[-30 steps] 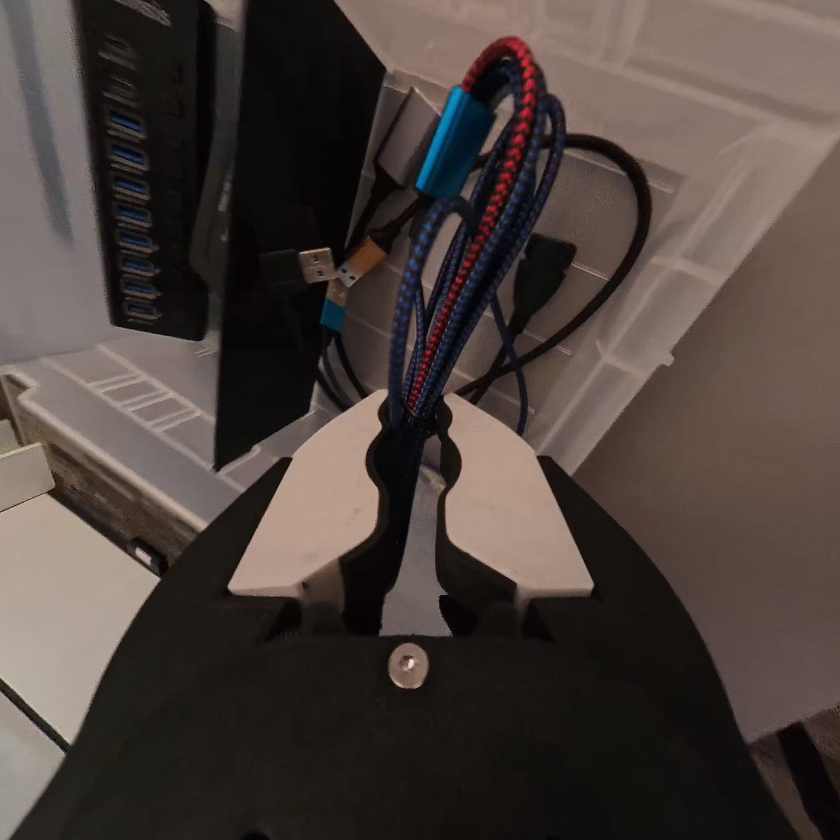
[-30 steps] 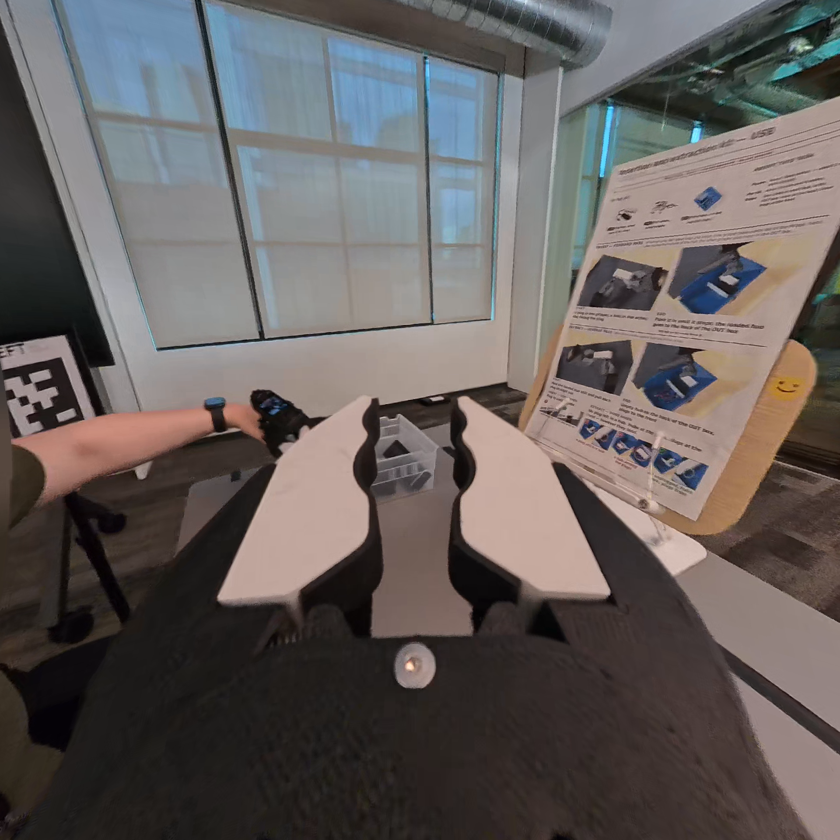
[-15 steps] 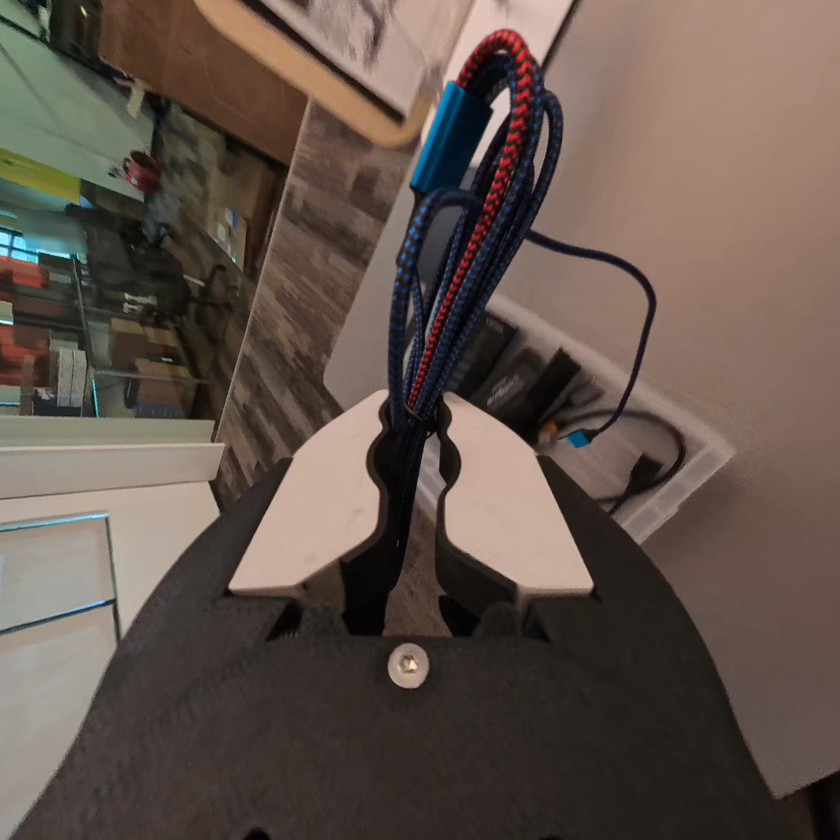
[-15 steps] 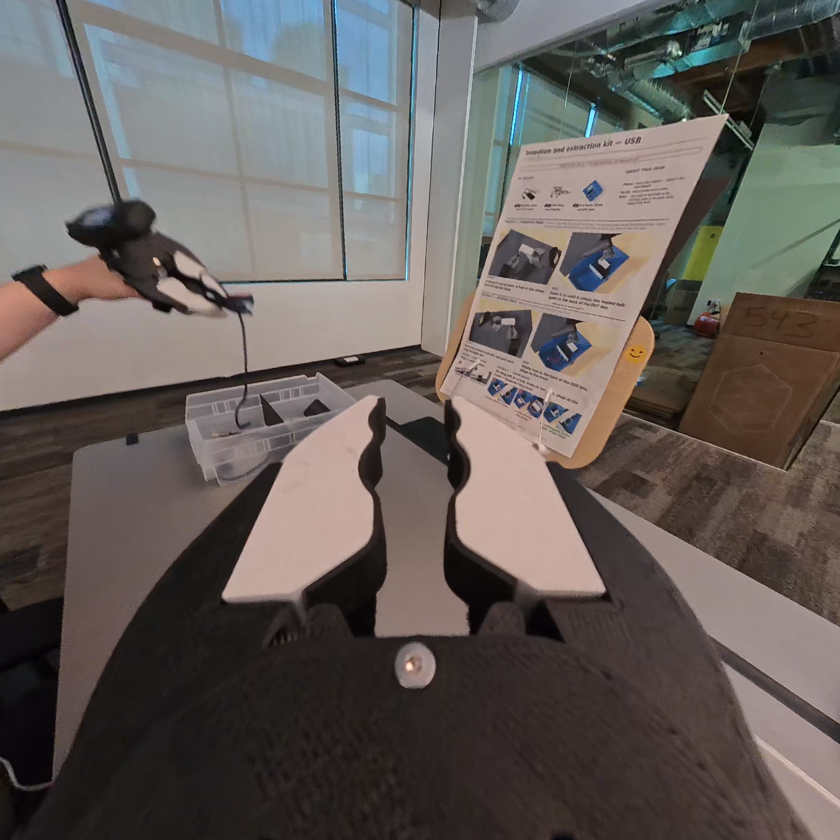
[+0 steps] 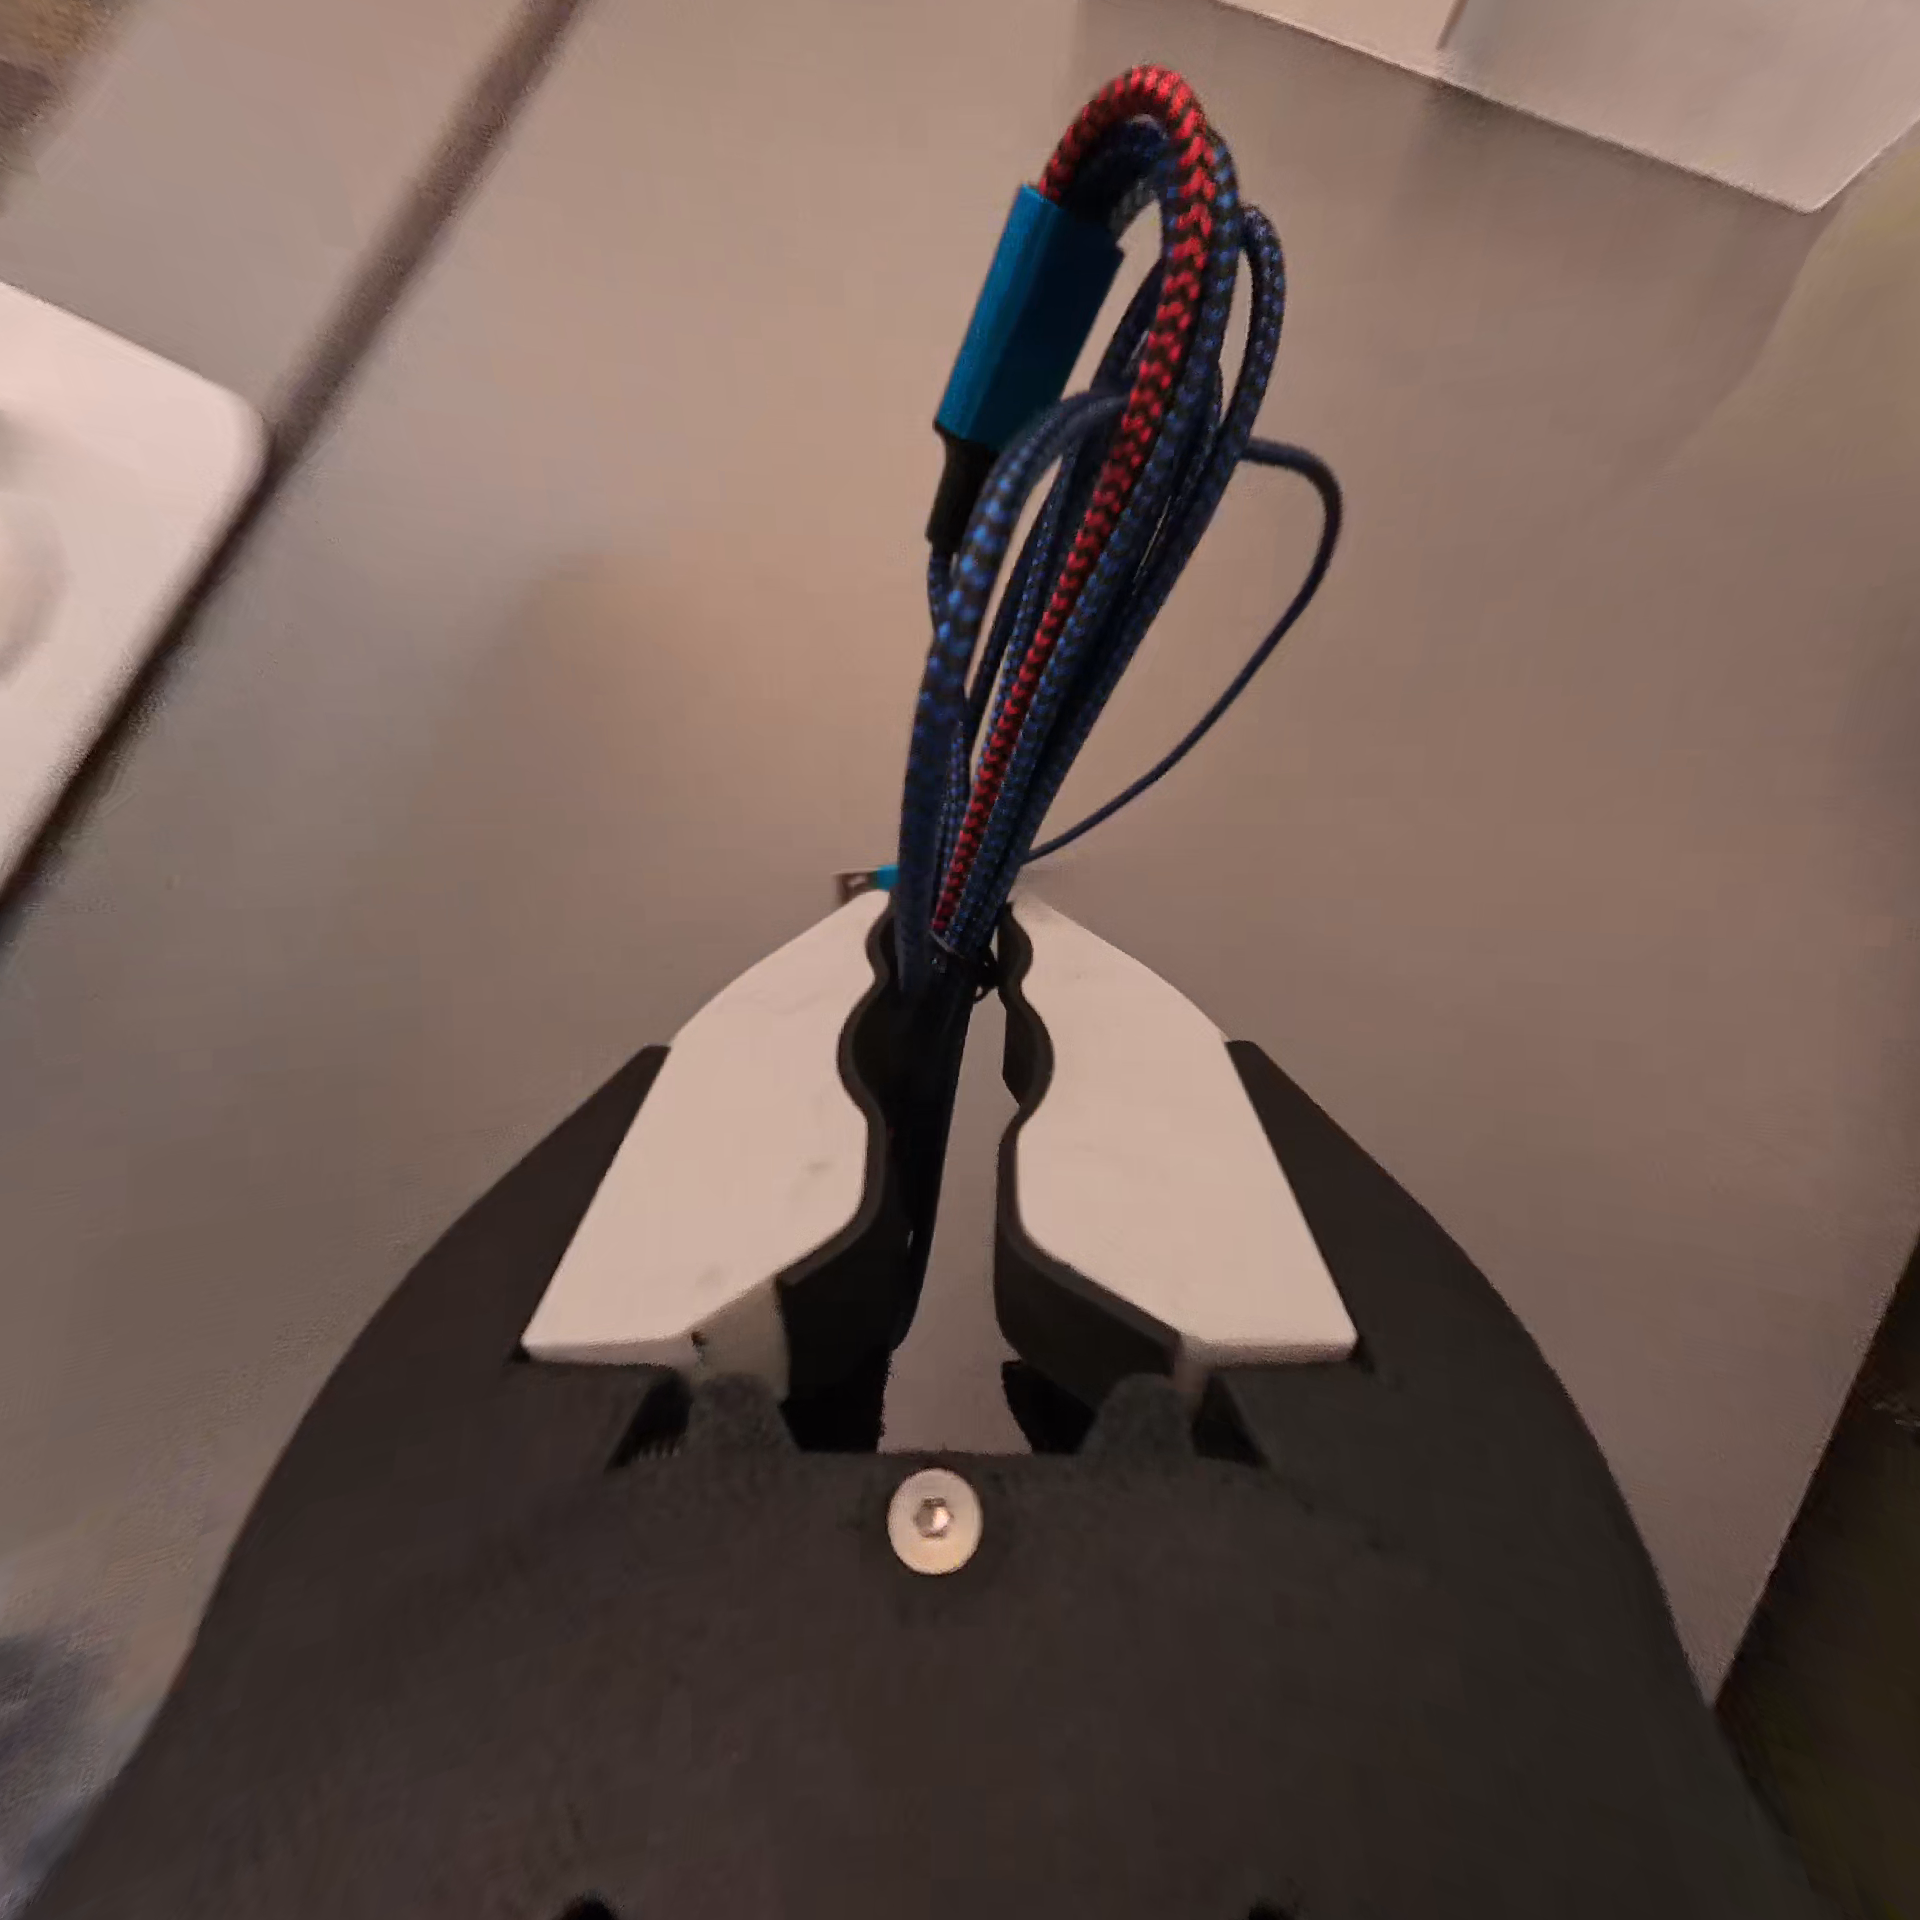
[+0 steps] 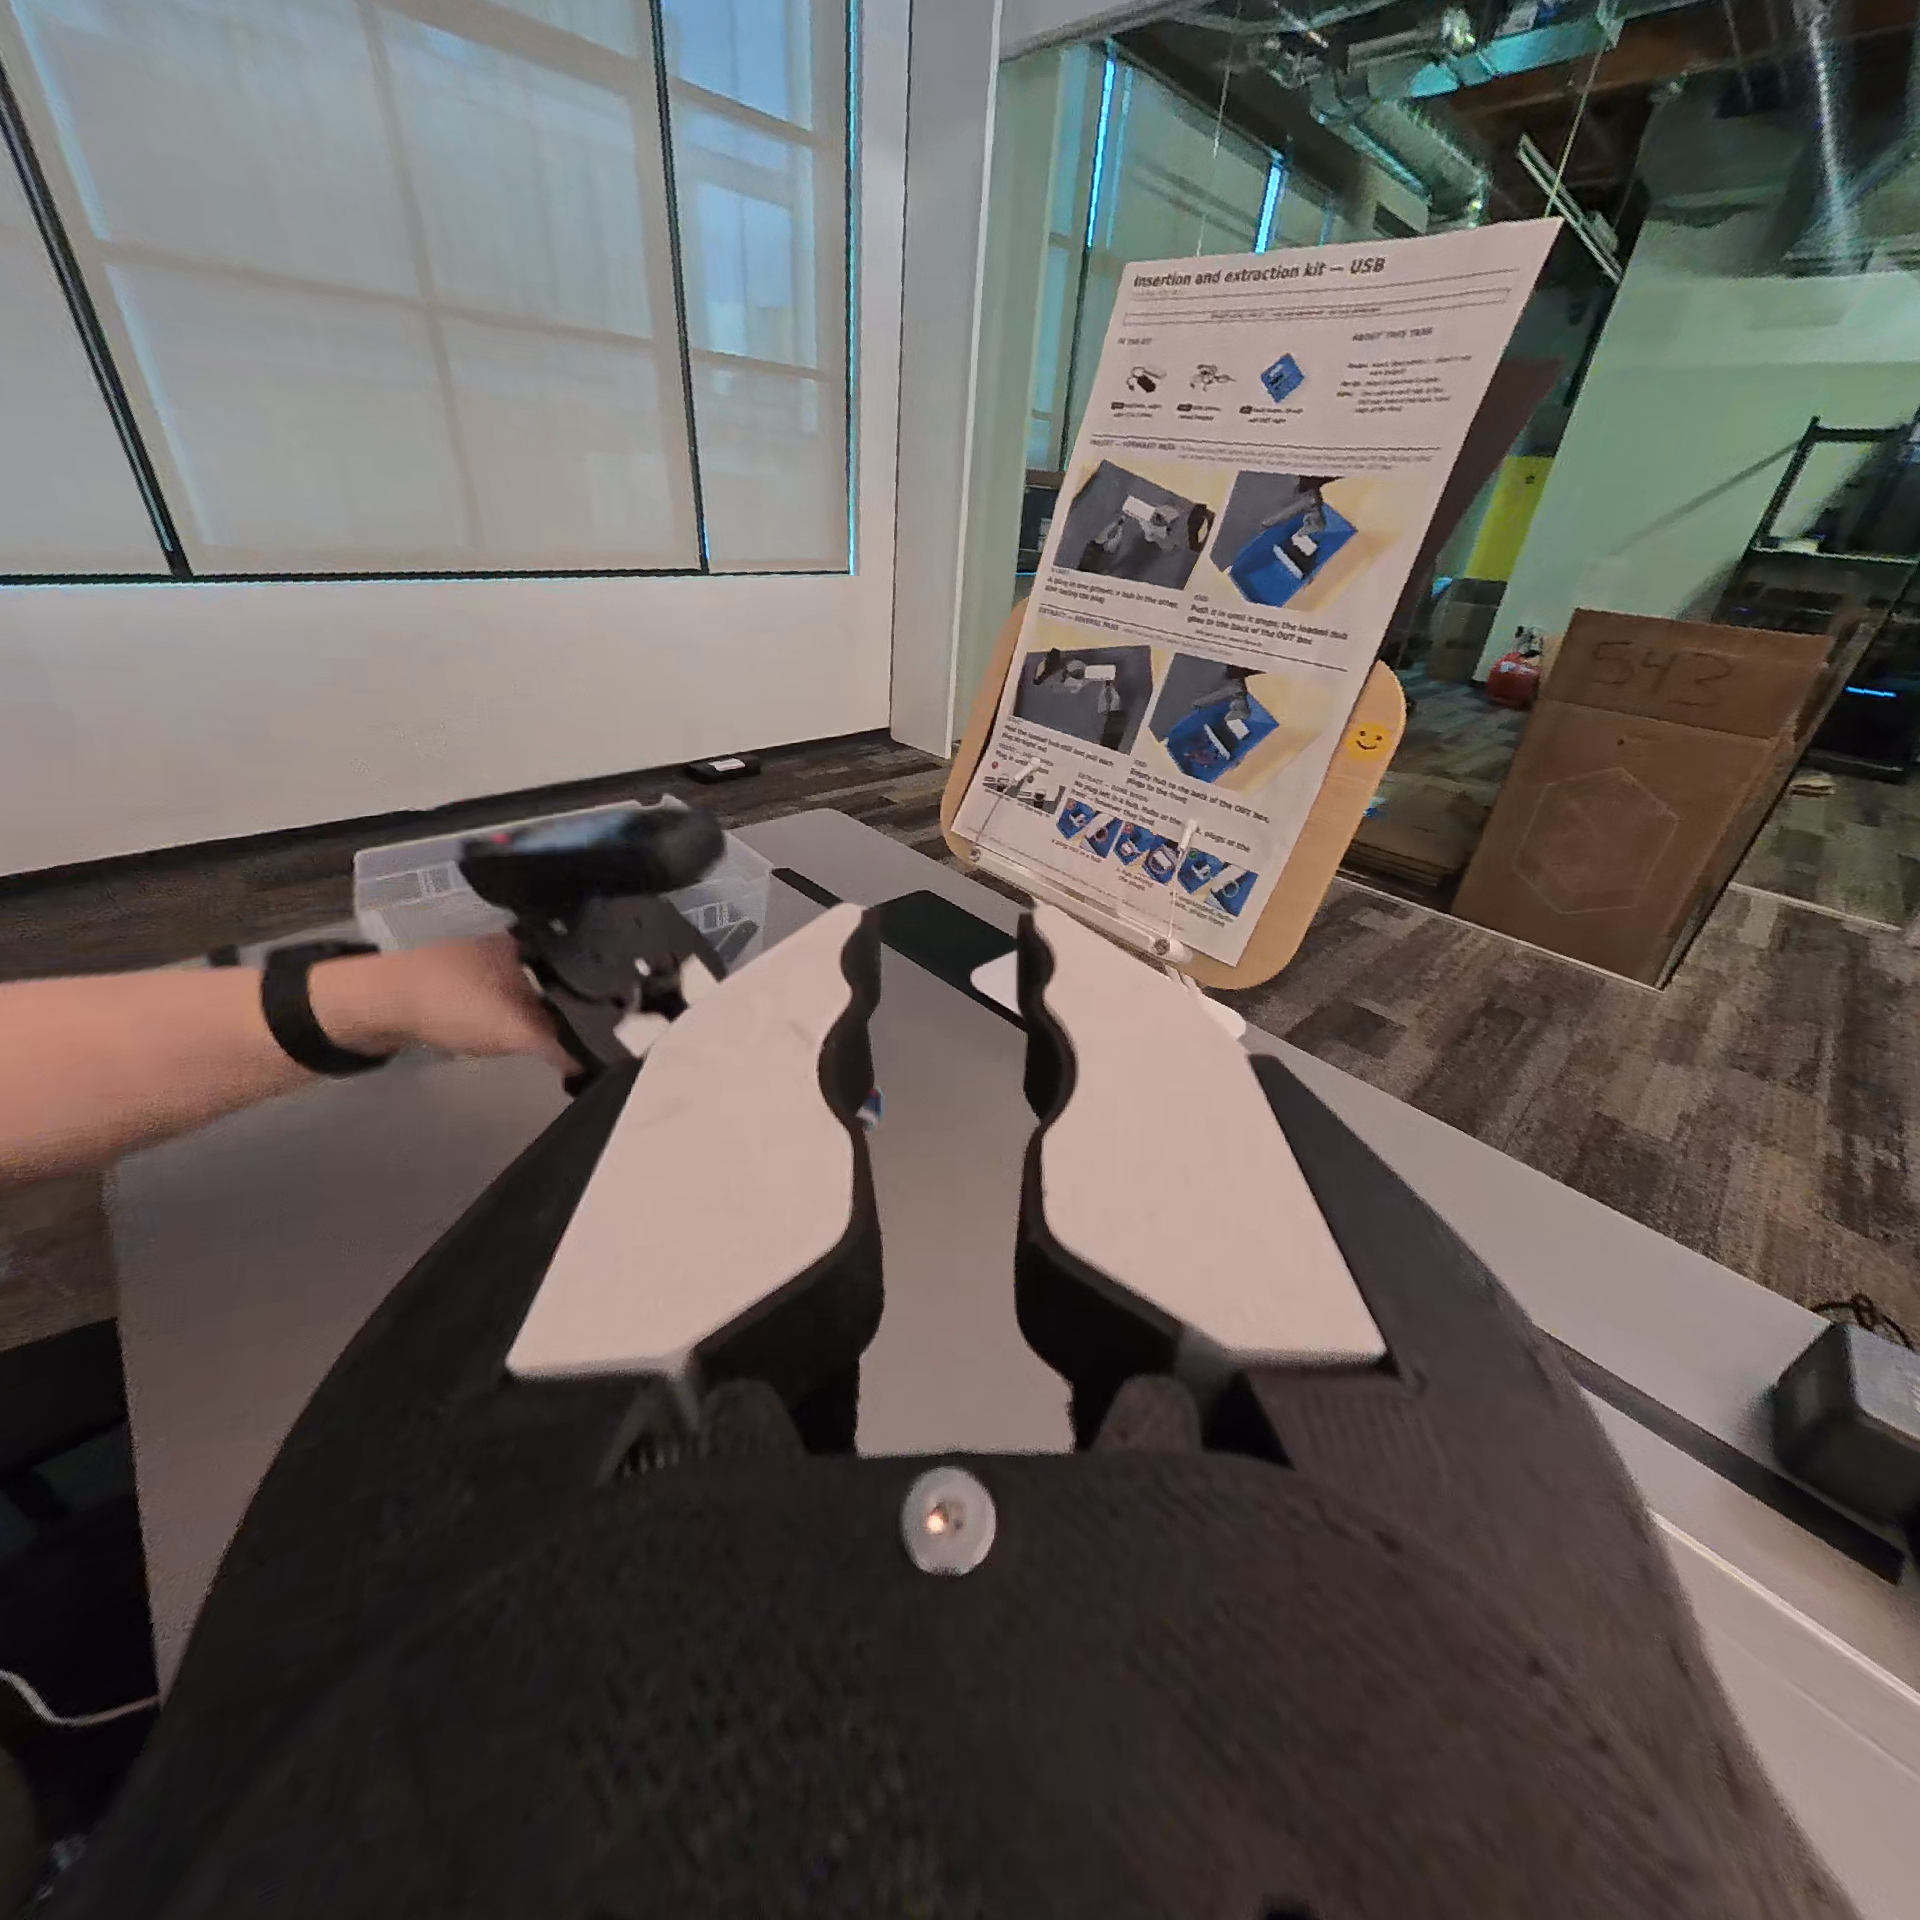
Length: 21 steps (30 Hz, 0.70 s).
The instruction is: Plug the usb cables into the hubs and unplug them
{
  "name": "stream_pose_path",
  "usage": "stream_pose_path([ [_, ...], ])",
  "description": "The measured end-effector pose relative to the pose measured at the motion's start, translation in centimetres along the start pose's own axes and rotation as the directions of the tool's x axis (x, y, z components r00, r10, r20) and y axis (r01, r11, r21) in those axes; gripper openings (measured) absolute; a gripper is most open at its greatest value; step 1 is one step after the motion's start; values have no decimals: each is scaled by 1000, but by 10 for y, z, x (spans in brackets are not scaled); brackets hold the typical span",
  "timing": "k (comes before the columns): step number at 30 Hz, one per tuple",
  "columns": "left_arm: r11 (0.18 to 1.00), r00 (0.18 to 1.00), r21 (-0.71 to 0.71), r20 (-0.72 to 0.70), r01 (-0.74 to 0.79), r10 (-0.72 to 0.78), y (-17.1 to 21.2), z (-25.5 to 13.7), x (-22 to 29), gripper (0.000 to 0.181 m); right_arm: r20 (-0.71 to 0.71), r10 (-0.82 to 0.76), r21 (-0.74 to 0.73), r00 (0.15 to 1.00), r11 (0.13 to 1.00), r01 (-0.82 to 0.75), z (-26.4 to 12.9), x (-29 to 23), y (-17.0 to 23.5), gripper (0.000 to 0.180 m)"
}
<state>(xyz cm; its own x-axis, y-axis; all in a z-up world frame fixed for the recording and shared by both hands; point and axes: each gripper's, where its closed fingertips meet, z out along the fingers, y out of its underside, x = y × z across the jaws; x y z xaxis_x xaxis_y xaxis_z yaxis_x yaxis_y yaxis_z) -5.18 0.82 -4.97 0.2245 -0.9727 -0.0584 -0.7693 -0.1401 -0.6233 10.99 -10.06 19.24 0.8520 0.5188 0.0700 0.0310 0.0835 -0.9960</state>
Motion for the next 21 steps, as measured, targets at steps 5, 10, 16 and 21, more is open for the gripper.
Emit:
stream_pose_path([
  [5,987,990,-155,-127,33,-53,17,77,20,14,10,-5,-25,1000,1000,6,10,1,4,25],
  [10,978,954,-173,-256,115,-158,22,102,40,26,23,-35,-49,999,998,36,23,0,7,25],
  [16,960,938,109,-265,258,-222,3,52,32,46,4,-63,-49,998,997,63,32,3,7,25],
  [21,884,979,423,-47,200,-199,27,-46,9,42,26,-81,5,996,997,81,37,-5,-2,25],
])
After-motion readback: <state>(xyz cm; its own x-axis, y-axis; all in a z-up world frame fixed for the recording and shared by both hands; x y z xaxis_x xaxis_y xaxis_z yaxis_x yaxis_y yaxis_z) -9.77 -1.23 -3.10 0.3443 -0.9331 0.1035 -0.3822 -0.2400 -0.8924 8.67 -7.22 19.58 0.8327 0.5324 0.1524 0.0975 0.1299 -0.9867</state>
